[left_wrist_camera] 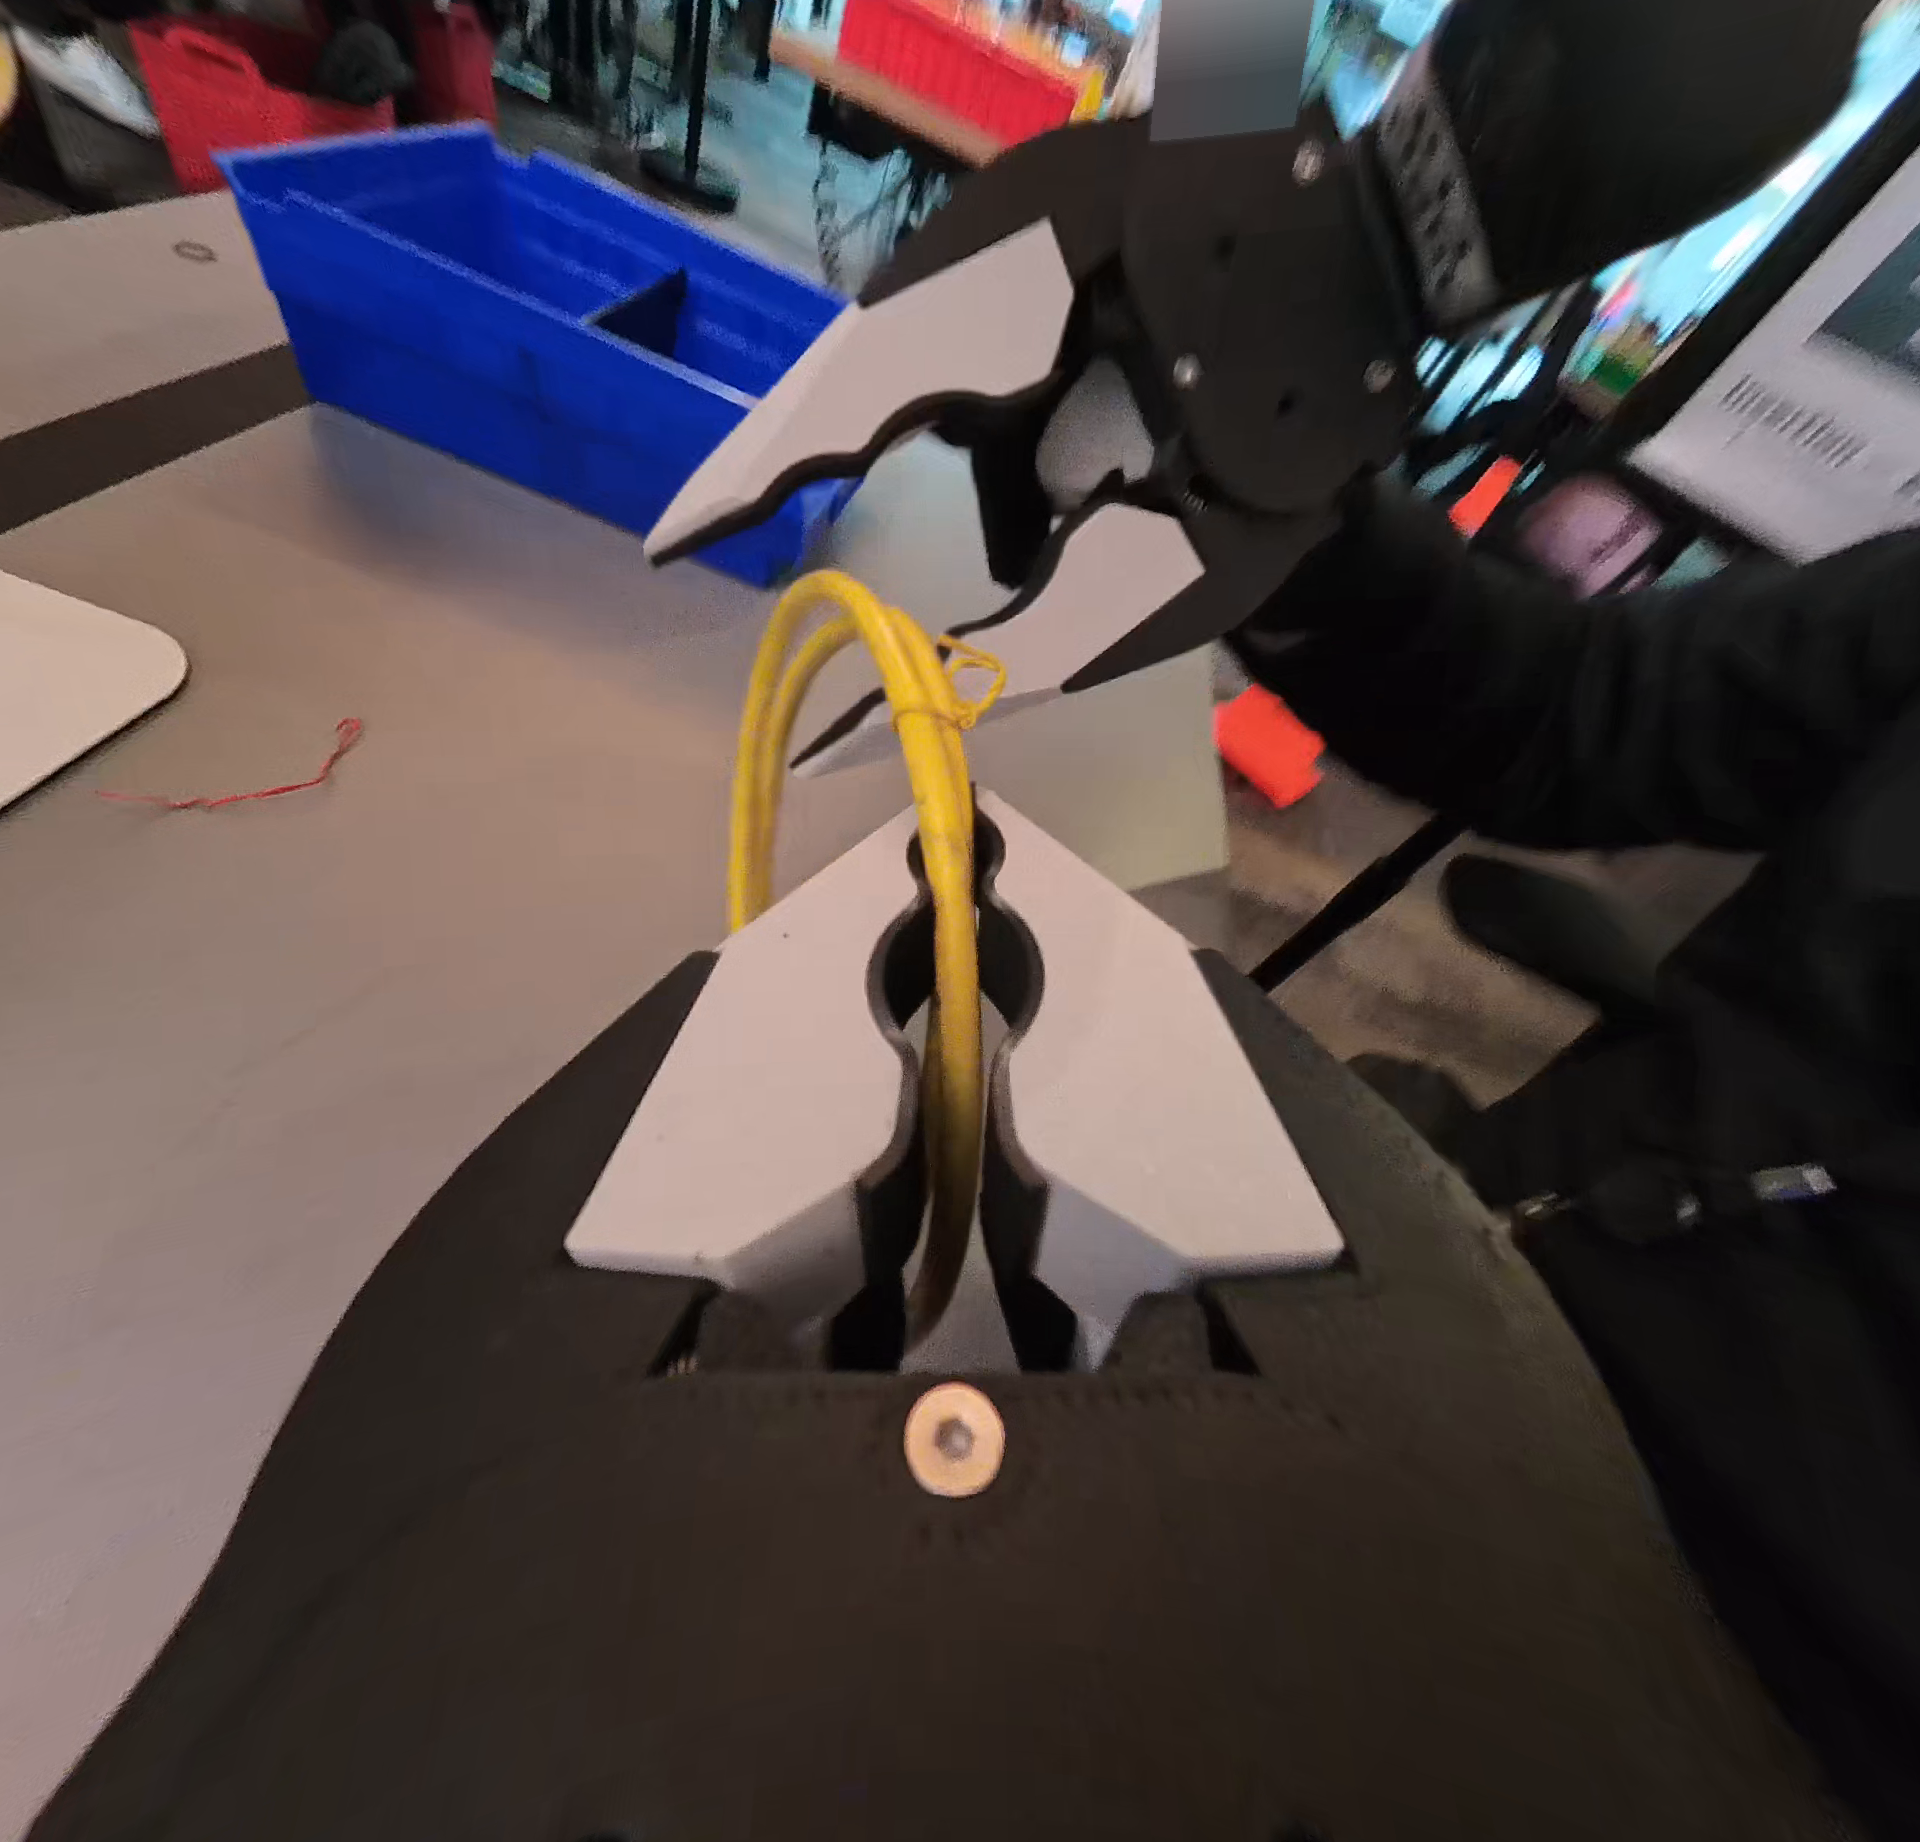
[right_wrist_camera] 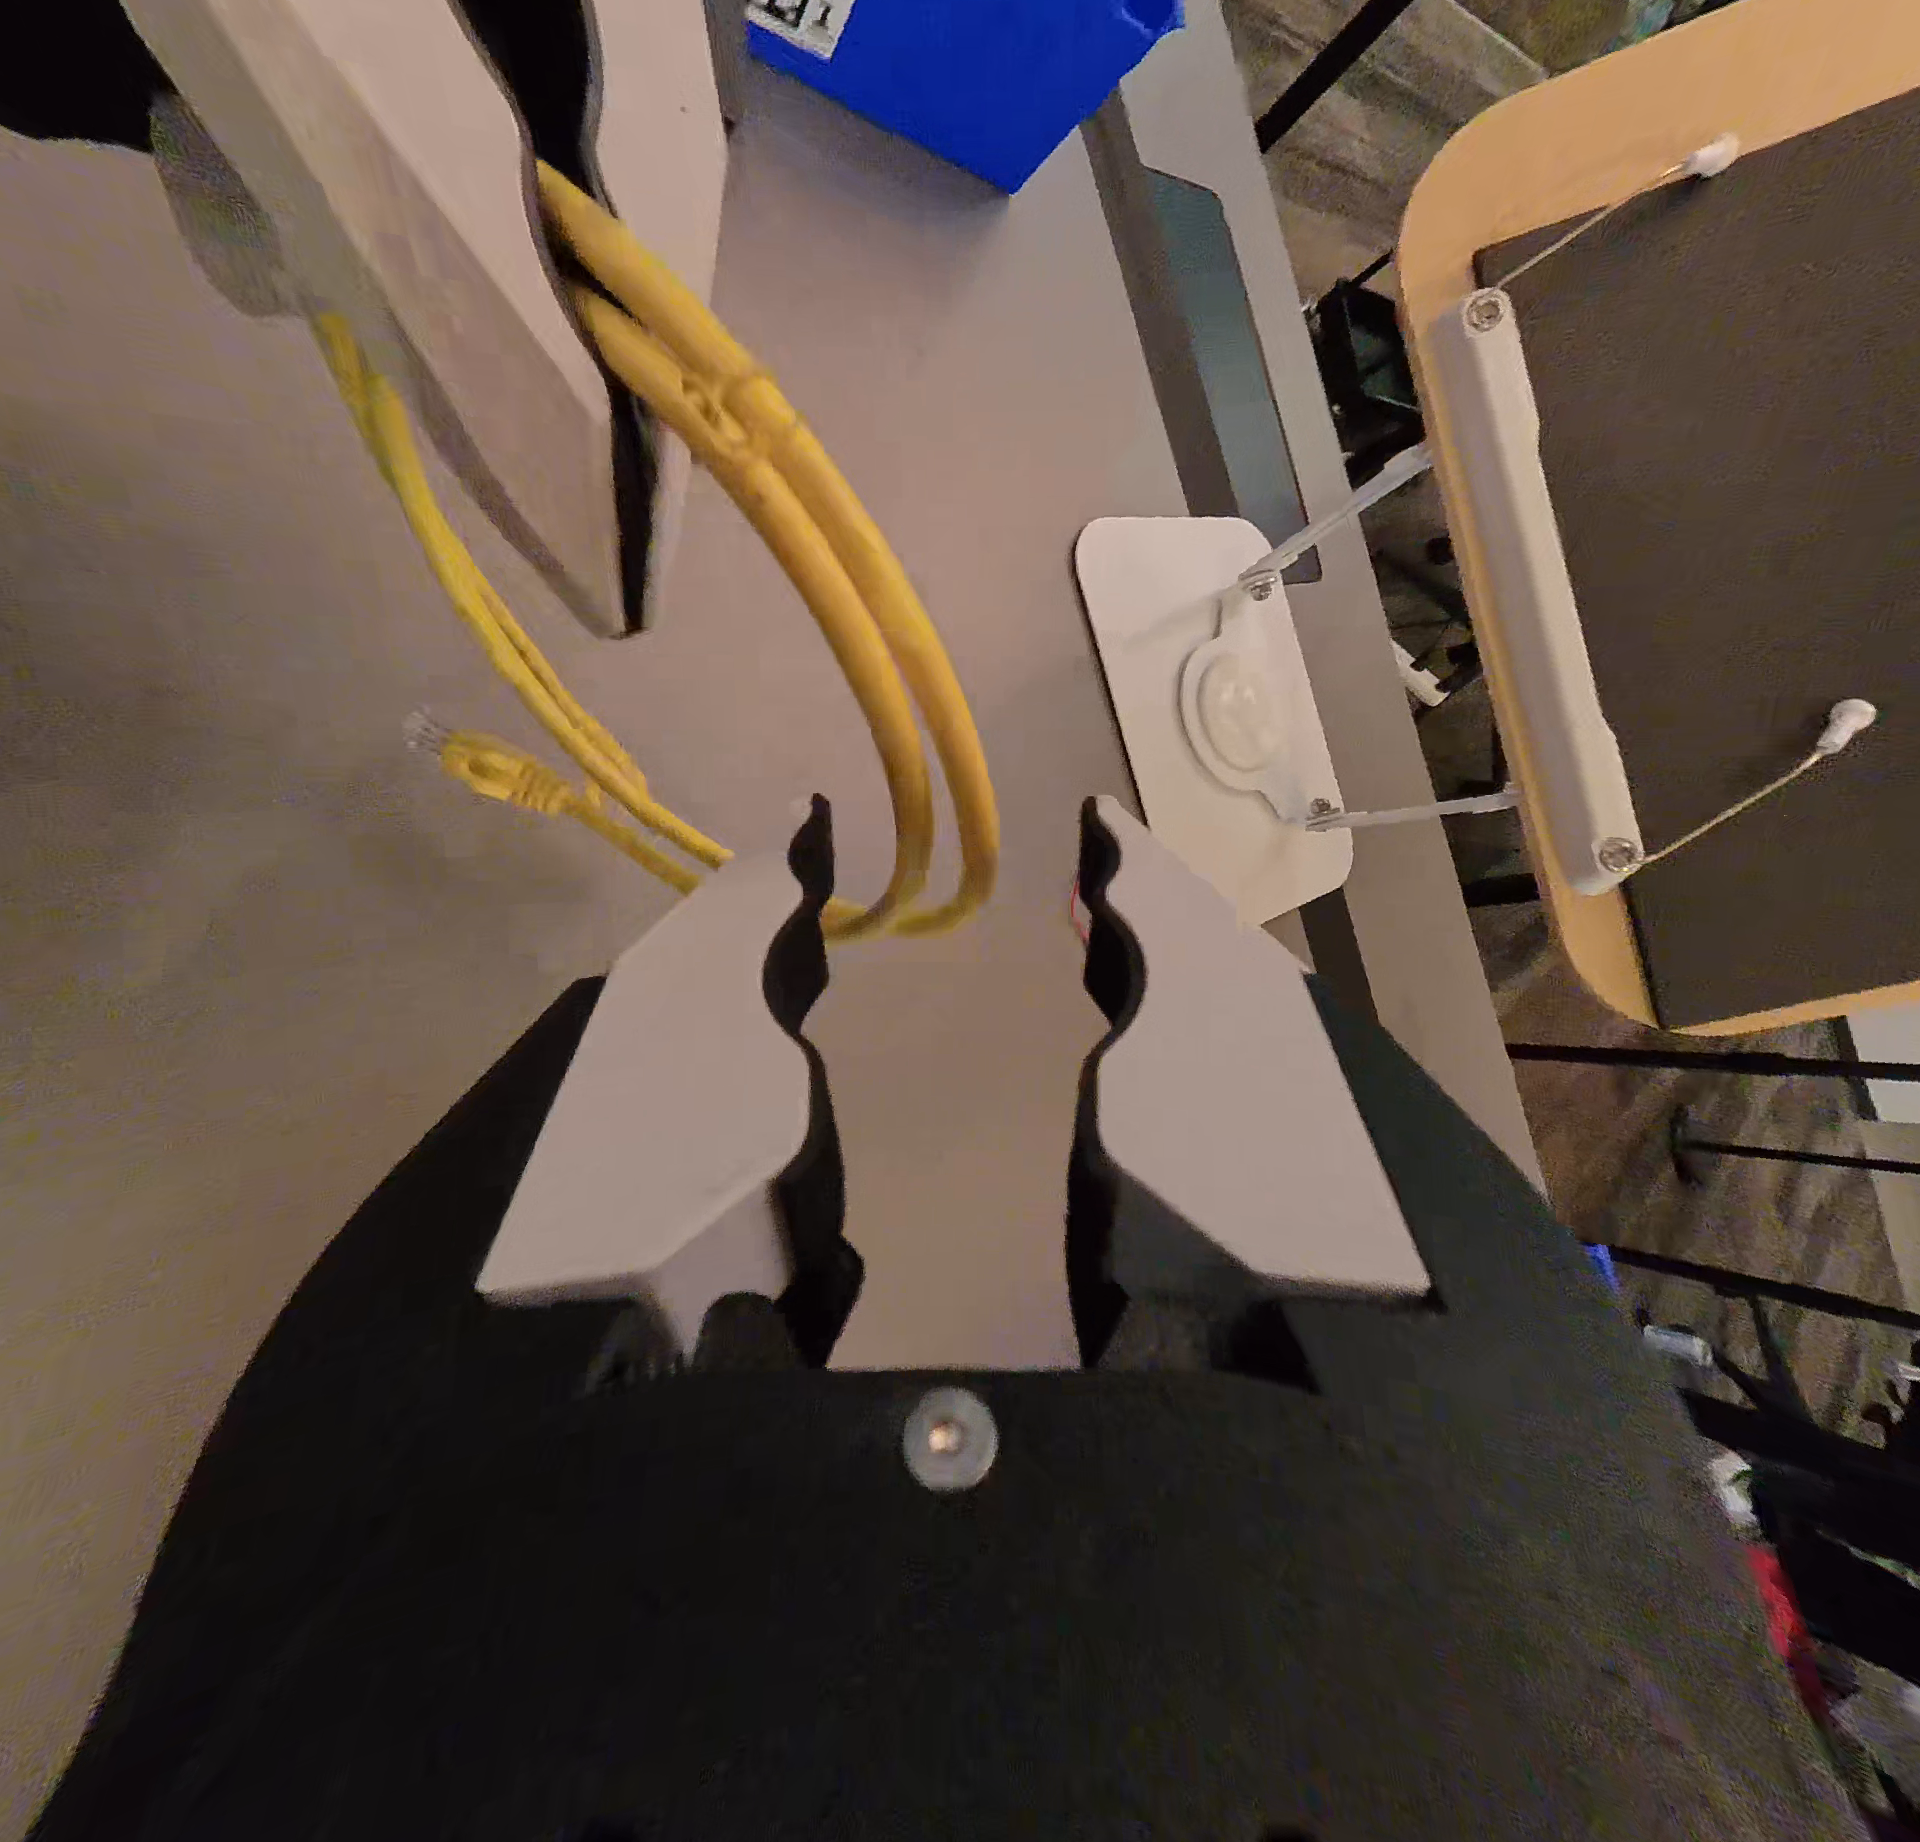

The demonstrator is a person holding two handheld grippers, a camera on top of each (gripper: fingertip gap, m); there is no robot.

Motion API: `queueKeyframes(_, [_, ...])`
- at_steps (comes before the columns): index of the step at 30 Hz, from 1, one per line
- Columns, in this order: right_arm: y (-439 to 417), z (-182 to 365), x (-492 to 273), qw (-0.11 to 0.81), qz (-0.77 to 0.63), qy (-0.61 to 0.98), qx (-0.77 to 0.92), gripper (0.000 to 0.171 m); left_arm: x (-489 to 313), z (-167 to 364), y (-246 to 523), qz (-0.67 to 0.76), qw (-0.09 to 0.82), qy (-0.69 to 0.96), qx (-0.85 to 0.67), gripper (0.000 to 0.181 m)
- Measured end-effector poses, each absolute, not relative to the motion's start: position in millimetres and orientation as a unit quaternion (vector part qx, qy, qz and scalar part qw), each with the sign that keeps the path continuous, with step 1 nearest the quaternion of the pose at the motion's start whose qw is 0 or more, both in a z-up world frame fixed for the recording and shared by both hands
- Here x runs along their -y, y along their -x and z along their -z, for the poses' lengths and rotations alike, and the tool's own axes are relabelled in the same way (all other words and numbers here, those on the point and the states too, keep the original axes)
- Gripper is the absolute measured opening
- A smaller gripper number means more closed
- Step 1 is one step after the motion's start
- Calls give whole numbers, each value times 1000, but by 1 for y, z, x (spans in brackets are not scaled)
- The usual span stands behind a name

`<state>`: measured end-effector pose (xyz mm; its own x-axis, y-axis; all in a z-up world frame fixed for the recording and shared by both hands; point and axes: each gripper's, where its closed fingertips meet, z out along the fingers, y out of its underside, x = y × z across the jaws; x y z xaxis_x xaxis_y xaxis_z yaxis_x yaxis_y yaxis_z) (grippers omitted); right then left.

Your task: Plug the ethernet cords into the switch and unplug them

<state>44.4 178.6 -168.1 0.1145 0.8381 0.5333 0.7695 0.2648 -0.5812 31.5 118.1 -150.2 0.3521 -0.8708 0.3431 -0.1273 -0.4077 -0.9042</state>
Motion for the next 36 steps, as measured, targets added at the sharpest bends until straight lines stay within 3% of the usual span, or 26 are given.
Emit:
queueKeyframes(2, [-51,154,-182,456,-75,616,638,57,-124,137,-21,477,434,695,-319,0])
queueKeyframes(5, [-65,140,-189,465,-147,649,584,55,-124,113,-9,527,457,656,-286,0])
queueKeyframes(11, [-48,172,-176,414,-212,678,569,58,-116,87,-7,565,486,607,-277,0])
queueKeyframes(13, [-30,181,-166,399,-264,680,556,48,-114,82,-8,571,491,599,-274,0])
queueKeyframes(15, [-17,177,-162,400,-330,674,526,20,-111,78,-9,582,490,588,-276,0])
queueKeyframes(19, [-17,163,-172,404,-370,669,501,7,-117,79,-4,577,504,586,-265,0])
queueKeyframes(23, [-36,161,-190,395,-252,676,569,3,-138,102,8,492,510,654,-266,36])
queueKeyframes(27, [-46,159,-200,360,-131,681,624,4,-141,115,8,393,512,695,-316,54])
queueKeyframes(30, [-44,152,-206,352,-121,683,628,4,-132,139,4,364,435,738,-366,74])
queueKeyframes(33, [-45,148,-213,361,-79,674,640,3,-122,171,18,317,347,785,-404,77])
queueKeyframes(35, [-52,148,-220,365,-19,667,649,3,-108,203,39,210,252,825,-459,85])
queueKeyframes(36, [-52,150,-220,368,0,655,661,4,-107,200,40,189,258,823,-469,85])
